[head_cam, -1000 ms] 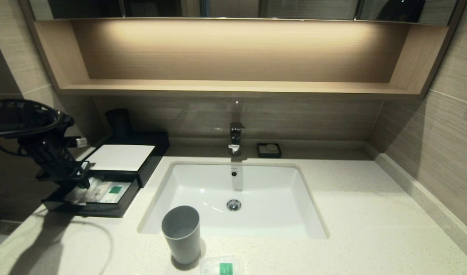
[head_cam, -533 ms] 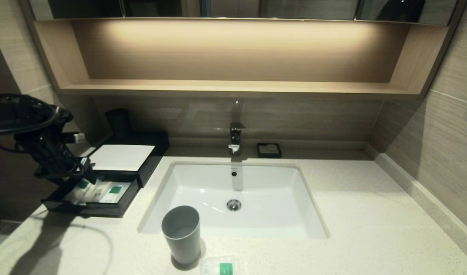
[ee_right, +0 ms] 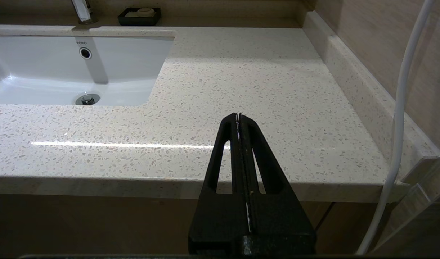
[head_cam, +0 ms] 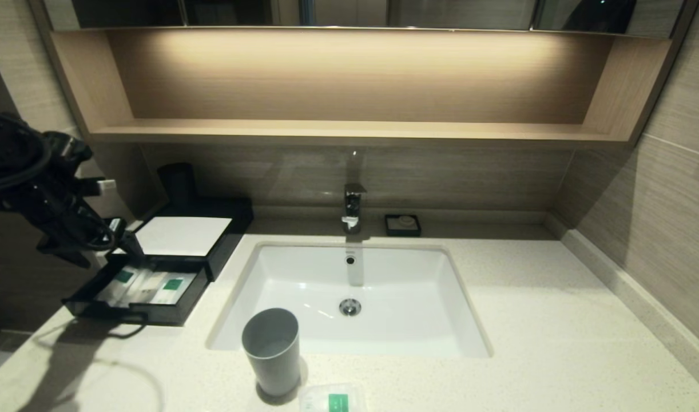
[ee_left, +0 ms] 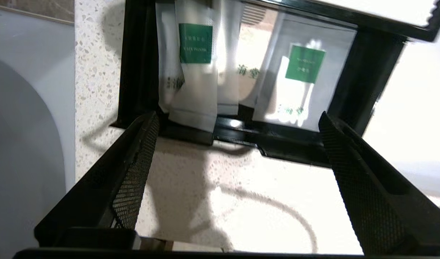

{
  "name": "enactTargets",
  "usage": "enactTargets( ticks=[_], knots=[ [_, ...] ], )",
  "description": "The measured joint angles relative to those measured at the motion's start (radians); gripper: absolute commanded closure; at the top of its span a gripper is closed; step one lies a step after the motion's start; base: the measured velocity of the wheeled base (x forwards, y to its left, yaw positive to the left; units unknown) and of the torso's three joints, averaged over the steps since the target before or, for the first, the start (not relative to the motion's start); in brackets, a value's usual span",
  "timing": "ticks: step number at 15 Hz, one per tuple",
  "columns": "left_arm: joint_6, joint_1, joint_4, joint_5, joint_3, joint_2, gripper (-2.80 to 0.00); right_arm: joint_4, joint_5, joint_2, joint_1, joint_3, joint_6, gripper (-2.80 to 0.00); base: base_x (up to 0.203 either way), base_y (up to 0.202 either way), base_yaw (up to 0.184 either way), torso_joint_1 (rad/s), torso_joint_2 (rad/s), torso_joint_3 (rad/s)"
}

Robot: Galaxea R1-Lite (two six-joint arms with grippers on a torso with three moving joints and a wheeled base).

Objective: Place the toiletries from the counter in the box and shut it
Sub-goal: Place the bathroom toiletry into the drawer

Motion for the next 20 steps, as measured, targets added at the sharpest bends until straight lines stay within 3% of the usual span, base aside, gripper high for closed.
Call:
enactTargets(
  ticks=[1,12,17,20],
  knots=[
    [-0.001,0.001,0.013,-0.006,0.000,-0.024,0.00,0.000,0.000,0.000,0.000,0.000,0.000,0.00,0.000,0.000,0.000,0.000,0.00,0.000],
    [-0.020,-0.001,0.146,-0.143,0.029,-0.248,0.00,0.000,0.001,0.000,0.000,0.000,0.000,0.00,0.000,0.000,0.000,0.000,0.00,0.000],
    [-0.014,-0.047,0.106,-0.206,0.208,-0.407,0.00,0.000,0.001,0.000,0.000,0.000,0.000,0.00,0.000,0.000,0.000,0.000,0.00,0.000],
    [-0.023,-0.082,-0.036,-0.212,0.377,-0.495,0.00,0.000,0.001,0.000,0.000,0.000,0.000,0.00,0.000,0.000,0.000,0.000,0.00,0.000]
  ],
)
